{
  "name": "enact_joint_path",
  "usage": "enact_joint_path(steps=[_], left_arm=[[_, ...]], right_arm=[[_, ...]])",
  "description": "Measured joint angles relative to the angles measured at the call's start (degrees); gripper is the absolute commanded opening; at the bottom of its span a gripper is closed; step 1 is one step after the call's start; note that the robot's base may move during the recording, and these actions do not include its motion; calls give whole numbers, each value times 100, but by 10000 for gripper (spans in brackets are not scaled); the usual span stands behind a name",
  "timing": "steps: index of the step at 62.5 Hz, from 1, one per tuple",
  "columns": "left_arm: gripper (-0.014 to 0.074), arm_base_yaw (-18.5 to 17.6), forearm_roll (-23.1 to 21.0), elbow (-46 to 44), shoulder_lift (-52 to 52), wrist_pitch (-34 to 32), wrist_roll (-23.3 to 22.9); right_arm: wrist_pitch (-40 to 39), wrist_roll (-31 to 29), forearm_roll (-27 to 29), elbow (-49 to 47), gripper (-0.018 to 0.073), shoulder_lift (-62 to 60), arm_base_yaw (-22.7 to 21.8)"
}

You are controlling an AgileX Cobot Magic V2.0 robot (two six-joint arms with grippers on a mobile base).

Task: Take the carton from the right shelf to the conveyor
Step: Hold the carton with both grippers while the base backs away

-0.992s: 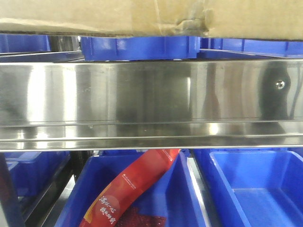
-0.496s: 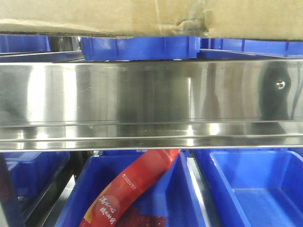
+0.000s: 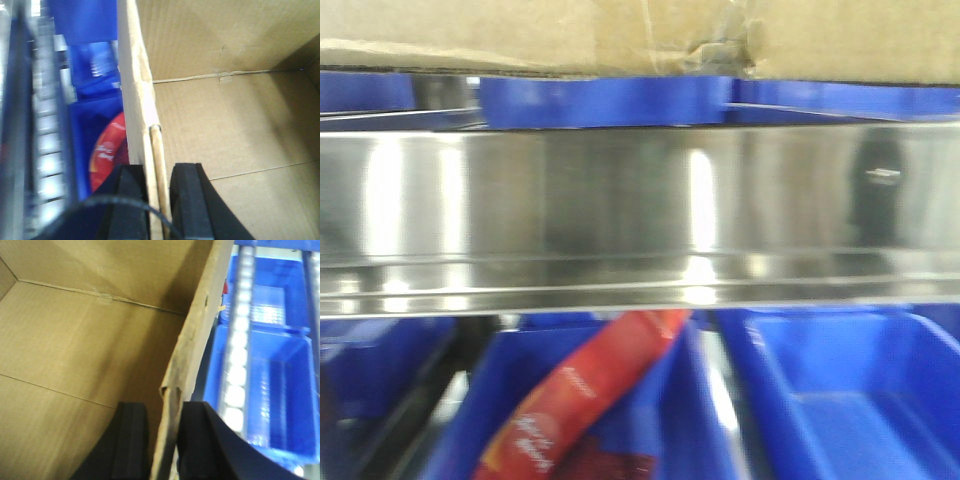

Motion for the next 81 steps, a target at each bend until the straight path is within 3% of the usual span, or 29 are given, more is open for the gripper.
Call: enact_joint_path(steps=[81], left_arm=[[-18,0,0,0,3,-10,0]], right_arm=[[0,0,0,0,-67,0,0]])
